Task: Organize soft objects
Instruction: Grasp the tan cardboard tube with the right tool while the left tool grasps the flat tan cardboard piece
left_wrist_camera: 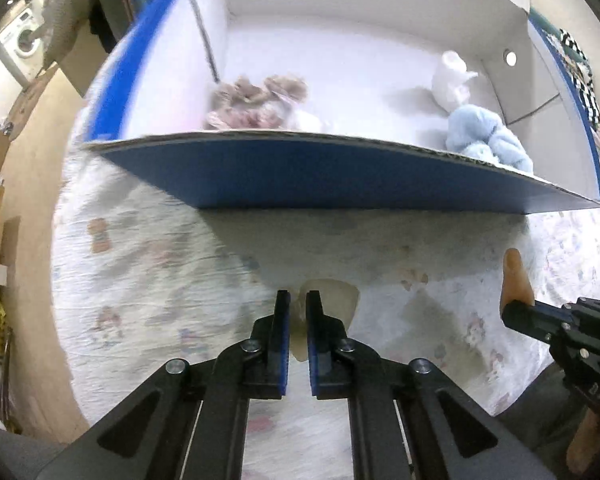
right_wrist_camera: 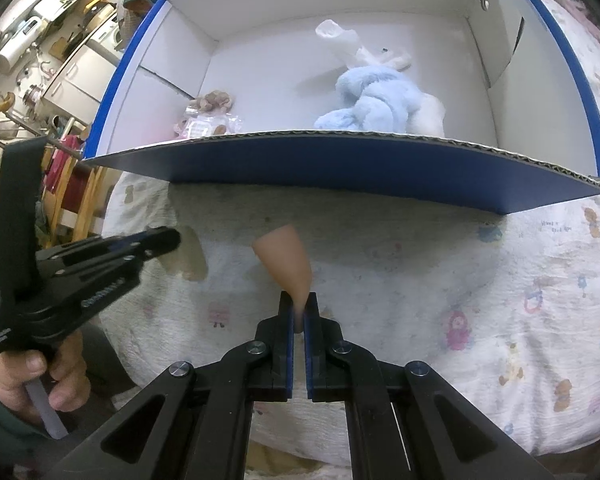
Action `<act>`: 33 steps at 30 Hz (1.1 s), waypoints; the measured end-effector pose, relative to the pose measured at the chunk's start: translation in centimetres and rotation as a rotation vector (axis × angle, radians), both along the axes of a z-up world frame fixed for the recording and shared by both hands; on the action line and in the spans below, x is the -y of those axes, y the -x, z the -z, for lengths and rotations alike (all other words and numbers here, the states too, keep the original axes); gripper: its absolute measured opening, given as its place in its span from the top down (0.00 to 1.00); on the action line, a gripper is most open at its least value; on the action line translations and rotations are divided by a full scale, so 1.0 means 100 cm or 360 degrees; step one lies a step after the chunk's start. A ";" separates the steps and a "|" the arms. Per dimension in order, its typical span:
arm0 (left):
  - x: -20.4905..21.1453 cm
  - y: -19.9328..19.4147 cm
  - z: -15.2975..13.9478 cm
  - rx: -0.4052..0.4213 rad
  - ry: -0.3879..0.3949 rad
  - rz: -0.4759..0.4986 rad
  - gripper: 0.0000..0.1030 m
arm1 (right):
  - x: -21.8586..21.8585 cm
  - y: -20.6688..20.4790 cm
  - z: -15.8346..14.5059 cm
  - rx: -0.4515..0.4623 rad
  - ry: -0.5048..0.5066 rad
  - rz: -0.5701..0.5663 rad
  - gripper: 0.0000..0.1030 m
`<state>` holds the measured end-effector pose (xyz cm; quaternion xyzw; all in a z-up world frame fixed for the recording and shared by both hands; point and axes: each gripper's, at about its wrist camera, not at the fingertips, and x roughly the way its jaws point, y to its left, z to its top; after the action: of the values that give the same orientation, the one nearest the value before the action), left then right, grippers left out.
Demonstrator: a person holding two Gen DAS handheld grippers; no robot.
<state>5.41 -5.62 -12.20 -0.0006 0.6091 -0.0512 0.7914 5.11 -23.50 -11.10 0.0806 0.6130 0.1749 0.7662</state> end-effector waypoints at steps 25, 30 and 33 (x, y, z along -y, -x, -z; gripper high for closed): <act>-0.045 0.048 -0.097 0.0549 -0.0133 -0.0260 0.93 | -0.015 0.021 -0.071 0.0467 -0.0264 -0.0085 0.94; -0.038 0.041 -0.130 0.0670 -0.0107 -0.0229 0.93 | -0.005 0.023 -0.098 0.0649 -0.0362 -0.0001 0.94; -0.037 0.032 -0.141 0.0699 -0.0101 -0.0214 0.93 | 0.003 0.018 -0.103 0.0690 -0.0404 0.0065 0.94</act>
<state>2.24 -1.97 1.90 -0.0052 0.4221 0.0219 0.9063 3.30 -23.81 -0.76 0.1493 0.4058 0.2482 0.8669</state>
